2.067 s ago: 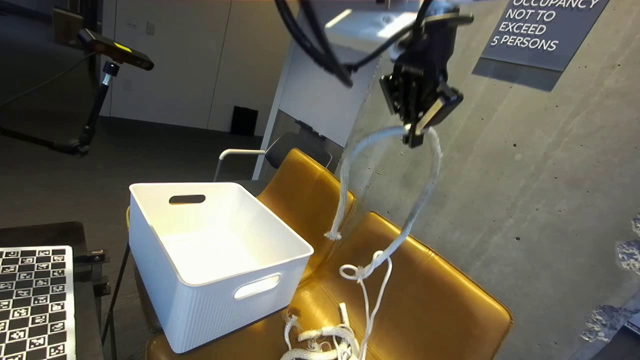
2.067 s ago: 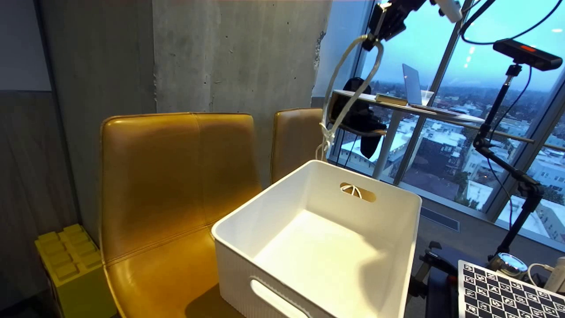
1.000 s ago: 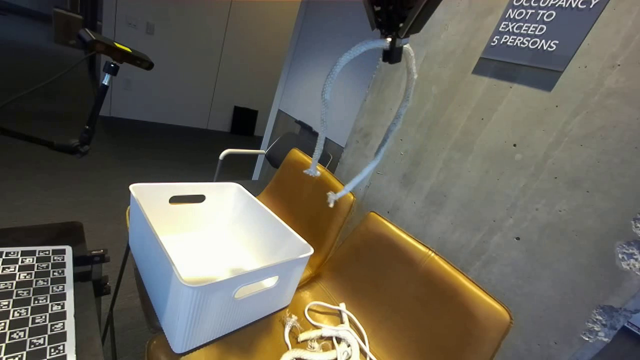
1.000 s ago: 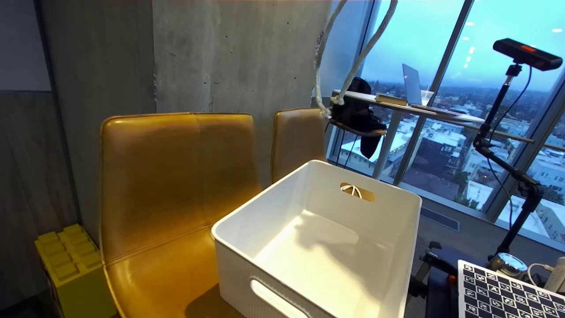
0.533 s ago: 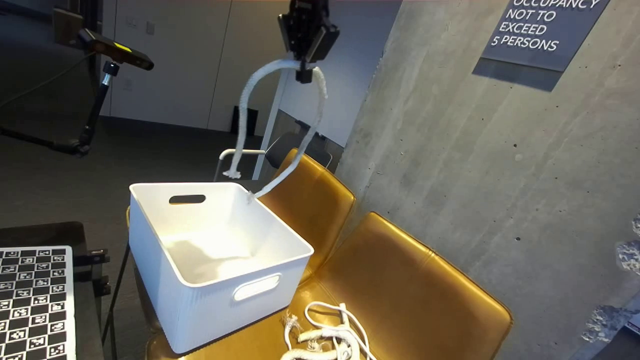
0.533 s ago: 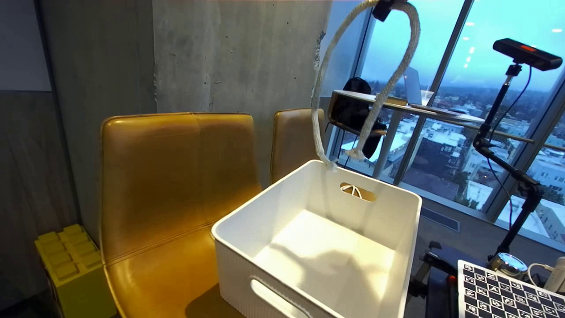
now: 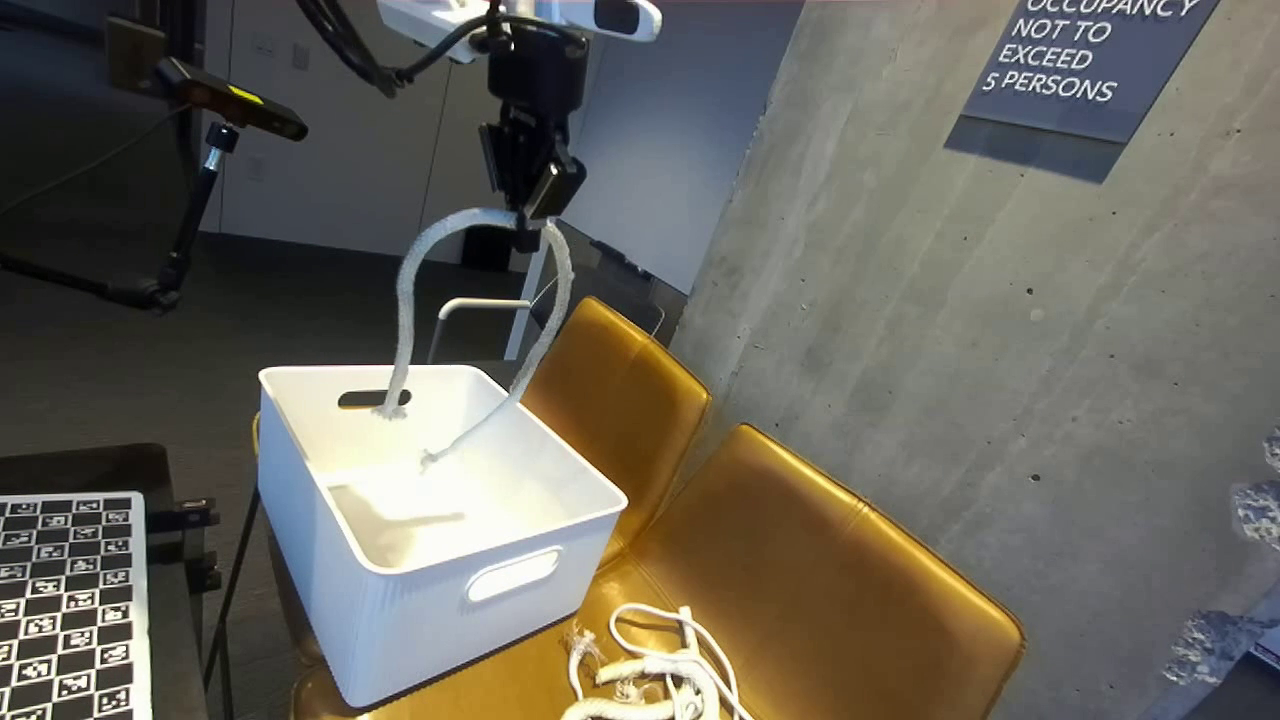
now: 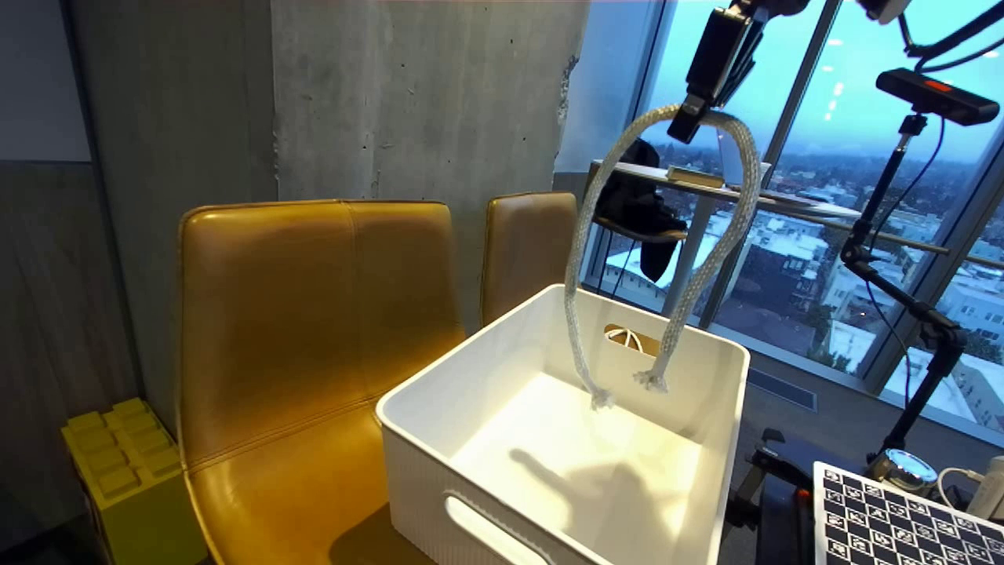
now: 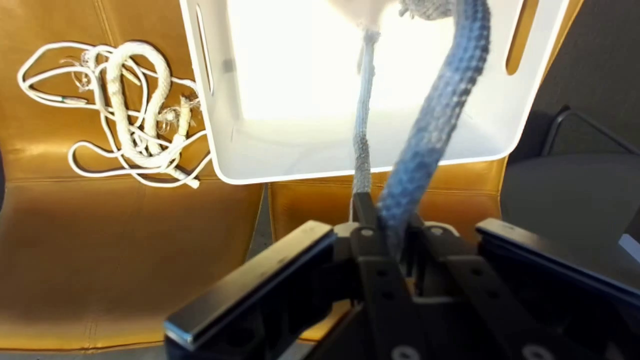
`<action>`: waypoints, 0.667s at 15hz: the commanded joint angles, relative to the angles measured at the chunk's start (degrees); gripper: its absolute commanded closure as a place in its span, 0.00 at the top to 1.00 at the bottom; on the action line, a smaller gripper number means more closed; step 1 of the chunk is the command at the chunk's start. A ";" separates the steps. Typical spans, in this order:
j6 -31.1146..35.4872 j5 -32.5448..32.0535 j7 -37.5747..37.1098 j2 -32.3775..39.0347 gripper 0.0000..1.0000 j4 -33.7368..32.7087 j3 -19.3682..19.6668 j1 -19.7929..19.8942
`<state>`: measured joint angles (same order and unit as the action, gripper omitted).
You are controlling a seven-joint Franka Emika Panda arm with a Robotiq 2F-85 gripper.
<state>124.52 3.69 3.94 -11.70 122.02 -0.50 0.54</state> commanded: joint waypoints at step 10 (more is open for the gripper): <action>12.40 -2.55 3.91 5.08 1.00 7.27 4.64 3.32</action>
<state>133.02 2.79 5.44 -10.11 129.72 1.73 2.20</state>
